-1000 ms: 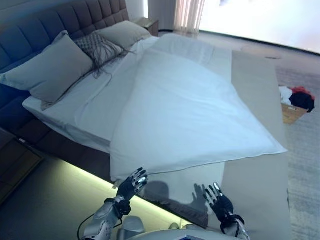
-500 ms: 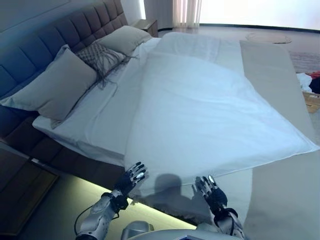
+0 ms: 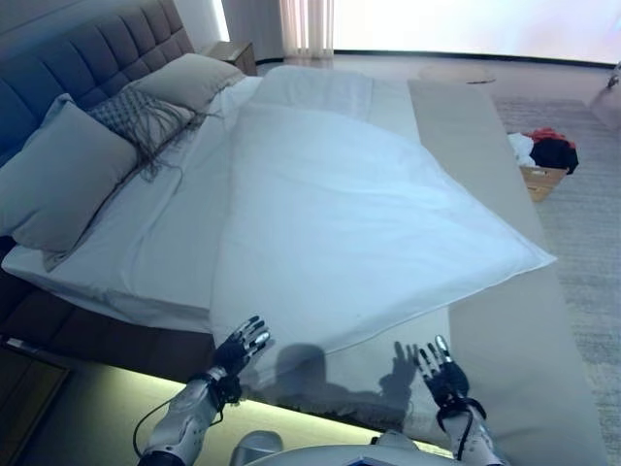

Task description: Make the bed neatly

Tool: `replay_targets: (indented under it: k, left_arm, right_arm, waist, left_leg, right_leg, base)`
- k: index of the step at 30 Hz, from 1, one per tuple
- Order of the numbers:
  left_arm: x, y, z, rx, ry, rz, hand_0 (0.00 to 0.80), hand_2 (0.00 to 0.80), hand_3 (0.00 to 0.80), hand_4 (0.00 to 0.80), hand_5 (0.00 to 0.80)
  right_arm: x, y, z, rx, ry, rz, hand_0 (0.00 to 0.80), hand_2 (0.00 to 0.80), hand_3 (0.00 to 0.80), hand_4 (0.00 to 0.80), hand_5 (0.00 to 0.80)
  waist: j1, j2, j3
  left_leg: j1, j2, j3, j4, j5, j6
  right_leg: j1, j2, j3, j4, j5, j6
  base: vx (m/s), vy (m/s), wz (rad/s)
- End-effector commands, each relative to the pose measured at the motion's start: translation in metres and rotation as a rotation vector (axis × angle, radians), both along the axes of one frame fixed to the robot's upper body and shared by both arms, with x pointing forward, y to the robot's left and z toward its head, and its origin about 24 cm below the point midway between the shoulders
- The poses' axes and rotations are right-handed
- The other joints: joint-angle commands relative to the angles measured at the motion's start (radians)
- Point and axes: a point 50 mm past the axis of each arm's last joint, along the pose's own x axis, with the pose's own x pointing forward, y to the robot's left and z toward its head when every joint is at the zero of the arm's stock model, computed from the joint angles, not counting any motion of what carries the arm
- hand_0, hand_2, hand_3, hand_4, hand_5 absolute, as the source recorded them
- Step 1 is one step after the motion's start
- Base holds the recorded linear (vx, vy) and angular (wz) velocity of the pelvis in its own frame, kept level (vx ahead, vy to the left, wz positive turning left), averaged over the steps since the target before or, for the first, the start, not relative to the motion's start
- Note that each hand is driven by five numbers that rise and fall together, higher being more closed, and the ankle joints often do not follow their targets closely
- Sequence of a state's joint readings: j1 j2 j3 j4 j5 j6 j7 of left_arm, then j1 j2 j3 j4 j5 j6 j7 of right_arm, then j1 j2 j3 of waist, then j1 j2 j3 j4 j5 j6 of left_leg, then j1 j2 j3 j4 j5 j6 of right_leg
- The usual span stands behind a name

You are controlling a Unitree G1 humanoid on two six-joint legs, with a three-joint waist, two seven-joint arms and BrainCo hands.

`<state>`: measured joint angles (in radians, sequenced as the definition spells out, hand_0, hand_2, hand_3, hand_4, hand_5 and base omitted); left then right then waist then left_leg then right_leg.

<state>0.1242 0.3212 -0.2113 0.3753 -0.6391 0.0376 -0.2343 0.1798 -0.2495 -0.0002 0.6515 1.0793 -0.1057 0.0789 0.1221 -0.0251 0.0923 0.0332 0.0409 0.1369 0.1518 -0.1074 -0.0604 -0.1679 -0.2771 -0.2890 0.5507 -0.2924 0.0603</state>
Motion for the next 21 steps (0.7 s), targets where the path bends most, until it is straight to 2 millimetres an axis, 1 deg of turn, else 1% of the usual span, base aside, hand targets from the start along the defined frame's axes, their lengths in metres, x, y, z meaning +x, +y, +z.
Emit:
replay_targets:
  k: [1, 2, 3, 4, 5, 6, 7, 8, 9, 10, 11, 12, 14, 15, 17, 19, 21]
  left_arm:
    - [0.022, 0.012, 0.04, -0.024, -0.176, 0.014, 0.0, 0.0, 0.0, 0.0, 0.0]
    - [0.015, 0.01, 0.036, -0.03, -0.155, 0.012, 0.0, 0.0, 0.0, 0.0, 0.0]
    - [0.011, 0.008, 0.033, -0.033, -0.146, 0.011, 0.0, 0.0, 0.0, 0.0, 0.0]
    - [0.009, 0.005, 0.031, -0.04, -0.142, -0.004, 0.0, 0.0, 0.0, 0.0, 0.0]
    - [0.014, 0.002, 0.034, -0.036, -0.162, -0.021, 0.0, 0.0, 0.0, 0.0, 0.0]
    - [0.025, -0.001, 0.041, -0.03, -0.203, -0.047, 0.0, 0.0, 0.0, 0.0, 0.0]
    - [0.045, -0.008, 0.054, -0.028, -0.273, -0.077, 0.0, 0.0, 0.0, 0.0, 0.0]
    - [0.058, -0.013, 0.064, -0.027, -0.323, -0.101, 0.0, 0.0, 0.0, 0.0, 0.0]
    - [0.063, -0.017, 0.068, -0.018, -0.341, -0.116, 0.0, 0.0, 0.0, 0.0, 0.0]
    - [0.062, -0.019, 0.067, -0.004, -0.341, -0.119, 0.0, 0.0, 0.0, 0.0, 0.0]
    - [0.061, -0.021, 0.068, 0.001, -0.348, -0.113, 0.0, 0.0, 0.0, 0.0, 0.0]
    - [0.062, -0.022, 0.071, 0.0, -0.357, -0.104, 0.0, 0.0, 0.0, 0.0, 0.0]
    - [0.067, -0.02, 0.079, -0.006, -0.385, -0.069, 0.0, 0.0, 0.0, 0.0, 0.0]
    - [0.074, -0.022, 0.086, -0.017, -0.415, -0.058, 0.0, 0.0, 0.0, 0.0, 0.0]
    - [0.086, -0.026, 0.098, -0.045, -0.458, -0.051, 0.0, 0.0, 0.0, 0.0, 0.0]
    - [0.093, -0.031, 0.104, -0.066, -0.474, -0.051, 0.0, 0.0, 0.0, 0.0, 0.0]
    - [0.093, -0.034, 0.103, -0.08, -0.473, -0.056, 0.0, 0.0, 0.0, 0.0, 0.0]
  right_arm:
    - [0.022, 0.005, 0.014, 0.057, -0.151, -0.013, 0.0, 0.0, 0.0, 0.0, 0.0]
    - [0.02, 0.001, 0.014, 0.07, -0.144, -0.02, 0.0, 0.0, 0.0, 0.0, 0.0]
    - [0.021, -0.001, 0.014, 0.077, -0.139, -0.029, 0.0, 0.0, 0.0, 0.0, 0.0]
    - [0.027, -0.005, 0.018, 0.091, -0.158, -0.044, 0.0, 0.0, 0.0, 0.0, 0.0]
    - [0.037, -0.008, 0.023, 0.096, -0.195, -0.052, 0.0, 0.0, 0.0, 0.0, 0.0]
    - [0.053, -0.009, 0.031, 0.099, -0.246, -0.066, 0.0, 0.0, 0.0, 0.0, 0.0]
    - [0.074, -0.011, 0.044, 0.094, -0.326, -0.076, 0.0, 0.0, 0.0, 0.0, 0.0]
    - [0.088, -0.014, 0.054, 0.084, -0.386, -0.075, 0.0, 0.0, 0.0, 0.0, 0.0]
    - [0.093, -0.017, 0.058, 0.076, -0.407, -0.075, 0.0, 0.0, 0.0, 0.0, 0.0]
    - [0.096, -0.02, 0.061, 0.078, -0.406, -0.077, 0.0, 0.0, 0.0, 0.0, 0.0]
    - [0.102, -0.02, 0.064, 0.084, -0.409, -0.071, 0.0, 0.0, 0.0, 0.0, 0.0]
    - [0.106, -0.021, 0.067, 0.084, -0.417, -0.061, 0.0, 0.0, 0.0, 0.0, 0.0]
    - [0.119, -0.024, 0.076, 0.086, -0.433, -0.045, 0.0, 0.0, 0.0, 0.0, 0.0]
    - [0.13, -0.028, 0.085, 0.084, -0.46, -0.041, 0.0, 0.0, 0.0, 0.0, 0.0]
    - [0.146, -0.03, 0.098, 0.073, -0.498, -0.033, 0.0, 0.0, 0.0, 0.0, 0.0]
    - [0.155, -0.035, 0.107, 0.084, -0.536, -0.039, 0.0, 0.0, 0.0, 0.0, 0.0]
    - [0.159, -0.04, 0.115, 0.118, -0.57, -0.055, 0.0, 0.0, 0.0, 0.0, 0.0]
  waist:
    - [0.026, -0.08, 0.076]
    - [0.033, -0.075, 0.077]
    - [0.036, -0.065, 0.076]
    - [0.044, -0.048, 0.081]
    - [0.046, -0.042, 0.093]
    - [0.051, -0.035, 0.107]
    - [0.056, -0.021, 0.137]
    - [0.06, -0.009, 0.16]
    - [0.056, -0.001, 0.176]
    - [0.052, 0.0, 0.185]
    - [0.055, 0.001, 0.2]
    - [0.058, 0.007, 0.212]
    - [0.063, 0.032, 0.241]
    - [0.063, 0.042, 0.256]
    - [0.067, 0.056, 0.272]
    - [0.073, 0.064, 0.277]
    - [0.076, 0.07, 0.28]
  left_leg:
    - [-0.085, 0.016, 0.025, 0.202, -0.081, 0.068]
    - [-0.091, 0.034, 0.01, 0.204, -0.067, 0.057]
    - [-0.085, 0.046, -0.004, 0.166, -0.036, 0.048]
    - [-0.085, 0.064, -0.028, 0.106, 0.015, 0.031]
    - [-0.104, 0.072, -0.027, 0.096, 0.03, 0.023]
    - [-0.148, 0.076, -0.022, 0.11, 0.027, 0.024]
    - [-0.229, 0.074, -0.031, 0.136, 0.028, 0.032]
    - [-0.292, 0.064, -0.038, 0.176, 0.023, 0.038]
    - [-0.325, 0.049, -0.045, 0.226, 0.005, 0.046]
    - [-0.331, 0.041, -0.054, 0.269, -0.025, 0.04]
    - [-0.354, 0.036, -0.061, 0.322, -0.053, 0.038]
    - [-0.377, 0.032, -0.066, 0.353, -0.067, 0.039]
    - [-0.434, 0.036, -0.067, 0.401, -0.083, 0.041]
    - [-0.475, 0.038, -0.06, 0.411, -0.063, 0.044]
    - [-0.521, 0.041, -0.064, 0.42, -0.054, 0.041]
    - [-0.555, 0.045, -0.067, 0.437, -0.051, 0.032]
    - [-0.582, 0.044, -0.073, 0.458, -0.053, 0.026]
  right_leg:
    - [0.078, -0.066, -0.032, -0.402, 0.434, 0.132]
    - [0.091, -0.06, -0.039, -0.406, 0.435, 0.131]
    - [0.099, -0.05, -0.043, -0.411, 0.432, 0.131]
    - [0.101, -0.044, -0.052, -0.406, 0.423, 0.129]
    - [0.086, -0.051, -0.061, -0.393, 0.416, 0.13]
    - [0.042, -0.069, -0.061, -0.353, 0.404, 0.131]
    - [-0.065, -0.119, -0.054, -0.254, 0.398, 0.129]
    - [-0.152, -0.163, -0.034, -0.157, 0.389, 0.128]
    - [-0.207, -0.183, 0.003, -0.086, 0.388, 0.127]
    - [-0.237, -0.196, 0.024, -0.081, 0.395, 0.138]
    - [-0.25, -0.202, 0.032, -0.082, 0.397, 0.147]
    - [-0.258, -0.204, 0.038, -0.073, 0.39, 0.15]
    - [-0.31, -0.21, 0.046, -0.041, 0.382, 0.147]
    - [-0.351, -0.215, 0.048, -0.029, 0.394, 0.132]
    - [-0.396, -0.218, 0.053, -0.007, 0.386, 0.126]
    - [-0.429, -0.233, 0.049, 0.025, 0.38, 0.122]
    - [-0.461, -0.248, 0.048, 0.059, 0.376, 0.119]
  base:
    - [0.178, -0.075, 0.54]
    - [0.199, -0.029, 0.48]
    - [0.177, 0.085, 0.36]
    - [0.021, 0.129, 0.28]
    - [-0.121, 0.153, 0.23]
    - [-0.48, 0.188, 0.22]
    - [-0.583, 0.235, 0.18]
    - [-0.491, 0.239, 0.18]
    - [-0.078, 0.155, 0.16]
    - [0.108, 0.069, 0.3]
    - [0.13, 0.02, 0.32]
    - [-0.003, 0.0, 0.27]
    - [-0.173, 0.014, 0.0]
    - [-0.288, -0.003, -0.08]
    - [-0.207, -0.039, 0.02]
    - [-0.056, -0.036, 0.18]
    - [0.001, -0.013, 0.19]
